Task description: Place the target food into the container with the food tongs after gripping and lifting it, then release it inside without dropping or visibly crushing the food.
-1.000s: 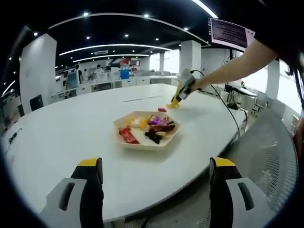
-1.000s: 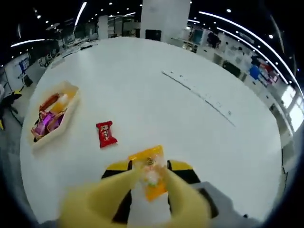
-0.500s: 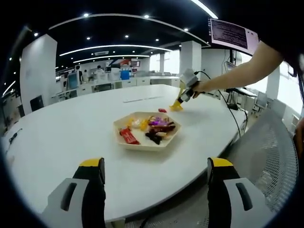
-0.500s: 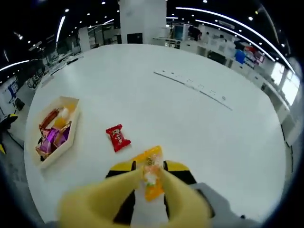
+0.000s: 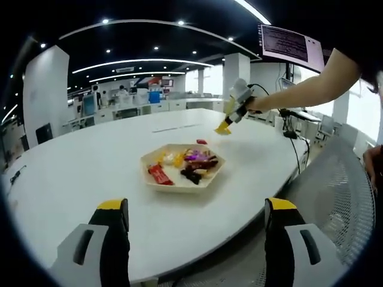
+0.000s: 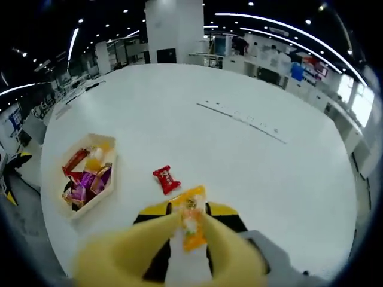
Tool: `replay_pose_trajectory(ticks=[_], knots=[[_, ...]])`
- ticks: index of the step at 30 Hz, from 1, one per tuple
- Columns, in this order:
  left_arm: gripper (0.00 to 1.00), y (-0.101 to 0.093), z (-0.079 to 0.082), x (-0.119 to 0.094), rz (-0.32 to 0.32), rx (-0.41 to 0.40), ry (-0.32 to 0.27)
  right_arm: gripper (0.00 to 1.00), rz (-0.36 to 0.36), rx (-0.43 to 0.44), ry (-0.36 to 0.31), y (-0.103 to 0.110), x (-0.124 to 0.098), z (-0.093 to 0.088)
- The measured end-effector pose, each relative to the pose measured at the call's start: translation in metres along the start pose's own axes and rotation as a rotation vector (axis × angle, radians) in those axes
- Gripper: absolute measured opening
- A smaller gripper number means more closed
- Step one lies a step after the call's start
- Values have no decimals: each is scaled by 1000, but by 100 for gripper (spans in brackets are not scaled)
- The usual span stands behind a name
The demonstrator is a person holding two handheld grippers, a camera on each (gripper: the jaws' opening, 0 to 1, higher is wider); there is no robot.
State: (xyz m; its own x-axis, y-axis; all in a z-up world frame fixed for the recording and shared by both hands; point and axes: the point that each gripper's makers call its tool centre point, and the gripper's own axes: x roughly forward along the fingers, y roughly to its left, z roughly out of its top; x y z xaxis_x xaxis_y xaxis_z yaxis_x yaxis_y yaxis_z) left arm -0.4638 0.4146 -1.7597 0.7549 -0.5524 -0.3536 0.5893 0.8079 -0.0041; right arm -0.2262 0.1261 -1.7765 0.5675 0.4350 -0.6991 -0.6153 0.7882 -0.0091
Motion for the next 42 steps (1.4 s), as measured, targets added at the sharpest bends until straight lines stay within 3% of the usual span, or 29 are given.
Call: replay_pose_trajectory(ticks=[8,12,20,28,32,42], knots=[[96,0,0,0,3,6,1,21,-6,-38,-47,18,-30,35],[99,-2,-2,0,-12,12,10,21,-32,-80,-38,24,-37,44],[99,-3,-1,0,-22,13,4,22,-19,-103,-75,59,-55,73],[99,-4,0,0,-28,14,-4,22,18,-129,-100,96,-56,92],[99,-5,1,-1,-28,13,-6,21,43,-203,-131,118,-56,105],[100,-2,4,-2,-9,21,-28,22,120,-220,-140,160,-39,117]])
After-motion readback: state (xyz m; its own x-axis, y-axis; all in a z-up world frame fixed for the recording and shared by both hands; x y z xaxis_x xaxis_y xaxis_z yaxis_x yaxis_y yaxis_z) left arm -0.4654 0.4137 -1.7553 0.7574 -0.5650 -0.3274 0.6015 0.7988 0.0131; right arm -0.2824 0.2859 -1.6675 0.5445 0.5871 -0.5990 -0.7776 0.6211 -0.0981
